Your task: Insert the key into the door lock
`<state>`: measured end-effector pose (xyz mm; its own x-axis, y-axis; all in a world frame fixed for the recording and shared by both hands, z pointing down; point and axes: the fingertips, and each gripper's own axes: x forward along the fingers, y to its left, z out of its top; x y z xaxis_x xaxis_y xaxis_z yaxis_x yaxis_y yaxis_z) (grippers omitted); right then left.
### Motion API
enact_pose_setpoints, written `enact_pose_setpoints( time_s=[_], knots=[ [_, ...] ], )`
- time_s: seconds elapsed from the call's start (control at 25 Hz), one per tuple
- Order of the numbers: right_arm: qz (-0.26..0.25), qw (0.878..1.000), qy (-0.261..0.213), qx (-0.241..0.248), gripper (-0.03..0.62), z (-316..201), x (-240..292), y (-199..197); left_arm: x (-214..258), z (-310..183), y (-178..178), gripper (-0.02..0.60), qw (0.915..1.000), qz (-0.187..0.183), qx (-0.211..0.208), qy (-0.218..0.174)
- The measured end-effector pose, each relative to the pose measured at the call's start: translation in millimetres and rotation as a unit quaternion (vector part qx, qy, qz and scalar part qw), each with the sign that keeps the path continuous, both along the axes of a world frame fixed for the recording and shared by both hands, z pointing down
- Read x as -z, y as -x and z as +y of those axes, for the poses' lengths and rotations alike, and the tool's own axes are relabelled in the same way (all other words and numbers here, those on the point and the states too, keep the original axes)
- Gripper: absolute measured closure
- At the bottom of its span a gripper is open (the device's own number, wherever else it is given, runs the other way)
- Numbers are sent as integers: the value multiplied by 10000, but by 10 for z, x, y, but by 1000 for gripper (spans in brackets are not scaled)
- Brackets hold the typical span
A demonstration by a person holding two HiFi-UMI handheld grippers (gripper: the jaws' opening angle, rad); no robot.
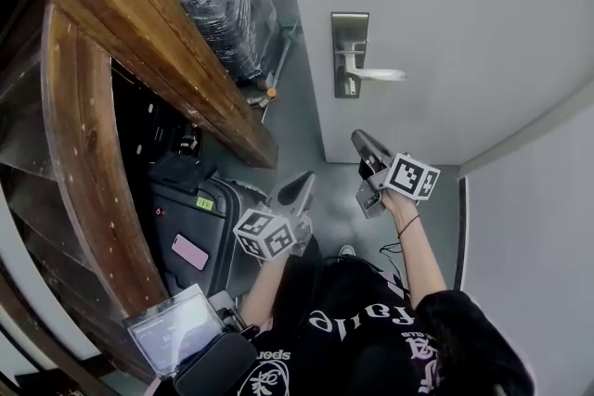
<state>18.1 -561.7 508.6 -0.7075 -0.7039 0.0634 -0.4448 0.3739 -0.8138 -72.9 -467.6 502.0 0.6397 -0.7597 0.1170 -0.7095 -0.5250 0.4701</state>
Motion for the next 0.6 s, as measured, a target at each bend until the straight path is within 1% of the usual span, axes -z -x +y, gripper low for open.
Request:
enact_pose_setpoints(
  time_s=[0.08,0.2,0.32,0.48,0.6],
  knots=[
    [61,9999,-102,83,556,219,41,-34,-38,163,-58,577,10000,-17,66,58],
    [222,9994,-196,157,556,553,53,-95,-154,478,-85,577,9993,-96,209,286],
    [212,9993,-215,223,556,856,67,-144,-233,730,-78,577,9984,-142,341,428],
    [239,9992,-147,275,557,1312,19,-143,-236,1023,-43,577,9982,-113,397,439],
    [299,9990,-80,323,557,1646,-41,-101,-201,1180,-13,577,9987,-67,348,361]
  ],
)
